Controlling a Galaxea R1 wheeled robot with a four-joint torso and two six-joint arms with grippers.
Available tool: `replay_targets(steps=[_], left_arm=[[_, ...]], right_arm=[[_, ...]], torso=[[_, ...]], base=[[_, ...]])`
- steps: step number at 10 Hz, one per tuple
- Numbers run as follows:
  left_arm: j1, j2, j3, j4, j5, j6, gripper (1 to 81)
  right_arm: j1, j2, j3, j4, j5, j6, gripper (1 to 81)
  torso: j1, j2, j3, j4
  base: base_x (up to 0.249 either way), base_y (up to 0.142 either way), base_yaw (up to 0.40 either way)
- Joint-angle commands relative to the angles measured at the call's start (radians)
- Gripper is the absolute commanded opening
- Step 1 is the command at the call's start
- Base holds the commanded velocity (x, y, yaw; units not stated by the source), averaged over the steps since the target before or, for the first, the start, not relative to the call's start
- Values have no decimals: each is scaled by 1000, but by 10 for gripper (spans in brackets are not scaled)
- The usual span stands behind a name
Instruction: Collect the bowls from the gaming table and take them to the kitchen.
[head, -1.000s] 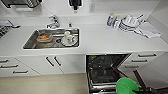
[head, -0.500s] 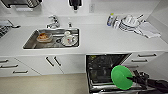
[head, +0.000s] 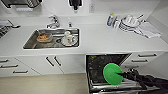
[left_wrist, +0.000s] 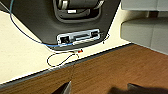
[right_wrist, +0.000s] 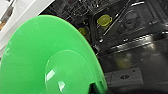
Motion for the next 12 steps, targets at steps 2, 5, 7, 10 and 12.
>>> replay_targets(steps=[2,5,7,10,12], left_arm=[[38,1,-4,8,76,6,811],[29,5,-14,0,69,3,811],[12,13,-33,-30,75,-23,811],[12,11,-33,-50,76,-23,811],[12,15,-33,-50,76,-23,811]], right_arm=[[143,-33,-23,21,-52,37,811],[102,-171,93,7,-141,34,811],[-17,-270,132,7,-174,26,811],[-332,-285,129,-23,-209,-11,811],[-493,-224,71,-74,-137,-11,811]], torso=[[0,0,0,0],[0,0,0,0],[0,0,0,0],[0,0,0,0],[0,0,0,0]], base=[[0,0,0],[0,0,0],[0,0,0],[0,0,0],[0,0,0]])
